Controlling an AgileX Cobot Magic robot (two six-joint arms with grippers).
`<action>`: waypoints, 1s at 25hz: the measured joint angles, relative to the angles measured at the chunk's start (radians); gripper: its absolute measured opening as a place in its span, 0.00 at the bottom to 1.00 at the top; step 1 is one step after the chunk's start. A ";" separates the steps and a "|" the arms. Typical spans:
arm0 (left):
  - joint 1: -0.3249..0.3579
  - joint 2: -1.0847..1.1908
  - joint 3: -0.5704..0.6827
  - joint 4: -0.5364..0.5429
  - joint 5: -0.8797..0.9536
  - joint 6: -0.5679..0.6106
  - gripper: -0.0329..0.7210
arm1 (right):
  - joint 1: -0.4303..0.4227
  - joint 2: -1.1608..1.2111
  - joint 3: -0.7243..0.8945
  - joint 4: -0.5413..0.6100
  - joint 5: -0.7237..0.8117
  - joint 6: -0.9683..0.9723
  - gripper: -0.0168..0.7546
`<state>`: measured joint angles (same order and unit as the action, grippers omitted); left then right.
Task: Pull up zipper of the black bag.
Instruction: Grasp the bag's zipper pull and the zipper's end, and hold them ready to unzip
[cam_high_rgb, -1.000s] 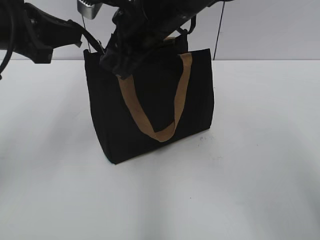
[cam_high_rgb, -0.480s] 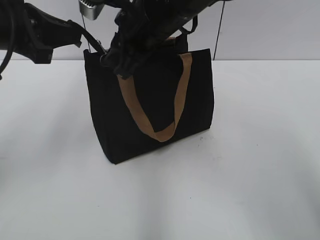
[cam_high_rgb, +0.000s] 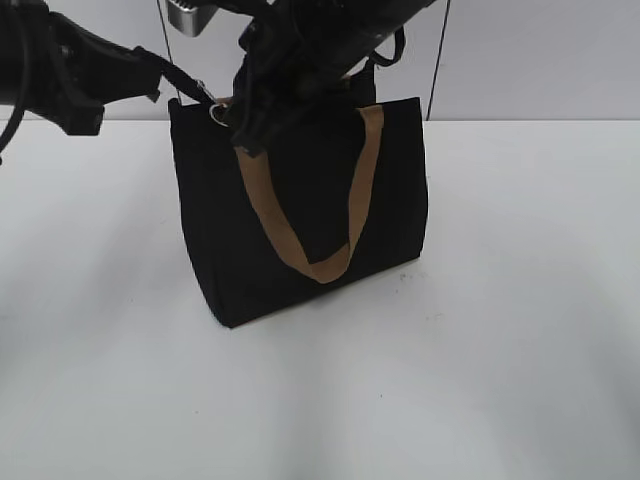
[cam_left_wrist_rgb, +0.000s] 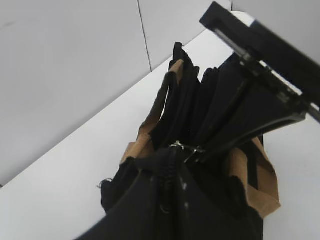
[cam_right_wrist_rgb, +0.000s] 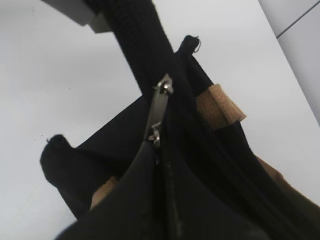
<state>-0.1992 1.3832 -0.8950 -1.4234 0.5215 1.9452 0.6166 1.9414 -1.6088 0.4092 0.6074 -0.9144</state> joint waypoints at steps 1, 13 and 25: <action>0.000 0.000 0.000 0.017 -0.002 -0.012 0.07 | 0.000 -0.002 0.000 -0.001 0.007 0.001 0.02; 0.000 -0.002 0.020 0.387 0.002 -0.340 0.07 | 0.000 -0.068 0.000 0.010 0.100 0.004 0.02; -0.003 -0.002 0.032 0.681 0.062 -0.609 0.07 | -0.083 -0.068 0.001 0.026 0.121 0.052 0.02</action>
<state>-0.2022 1.3812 -0.8630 -0.7423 0.5835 1.3366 0.5333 1.8731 -1.6079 0.4354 0.7288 -0.8624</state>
